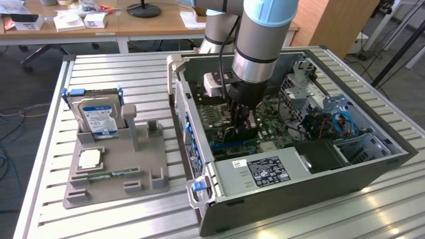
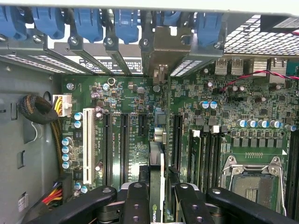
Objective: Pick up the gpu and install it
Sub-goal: 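Insert the gpu into the slot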
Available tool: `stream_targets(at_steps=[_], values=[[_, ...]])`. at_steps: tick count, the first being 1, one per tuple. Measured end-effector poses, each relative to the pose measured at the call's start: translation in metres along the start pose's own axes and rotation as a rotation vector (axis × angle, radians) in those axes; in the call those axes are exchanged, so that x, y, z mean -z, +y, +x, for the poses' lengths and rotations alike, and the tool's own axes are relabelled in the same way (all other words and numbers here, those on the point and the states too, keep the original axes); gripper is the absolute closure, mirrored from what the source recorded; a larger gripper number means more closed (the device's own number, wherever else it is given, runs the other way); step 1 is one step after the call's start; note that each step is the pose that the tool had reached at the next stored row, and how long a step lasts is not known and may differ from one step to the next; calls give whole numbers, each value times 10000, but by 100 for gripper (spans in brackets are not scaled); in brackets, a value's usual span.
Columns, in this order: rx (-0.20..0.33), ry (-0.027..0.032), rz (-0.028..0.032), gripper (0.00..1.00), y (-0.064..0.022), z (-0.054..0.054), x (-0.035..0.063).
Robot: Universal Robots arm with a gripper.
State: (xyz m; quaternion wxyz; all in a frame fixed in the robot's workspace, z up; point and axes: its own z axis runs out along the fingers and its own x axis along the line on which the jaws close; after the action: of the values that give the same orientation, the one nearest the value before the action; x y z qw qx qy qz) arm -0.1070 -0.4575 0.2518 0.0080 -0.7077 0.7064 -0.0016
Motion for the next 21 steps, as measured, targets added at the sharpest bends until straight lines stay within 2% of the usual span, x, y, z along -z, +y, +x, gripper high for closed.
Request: stream_targets(at_steps=[21], values=[[0, 1, 0, 74, 5, 0, -8]])
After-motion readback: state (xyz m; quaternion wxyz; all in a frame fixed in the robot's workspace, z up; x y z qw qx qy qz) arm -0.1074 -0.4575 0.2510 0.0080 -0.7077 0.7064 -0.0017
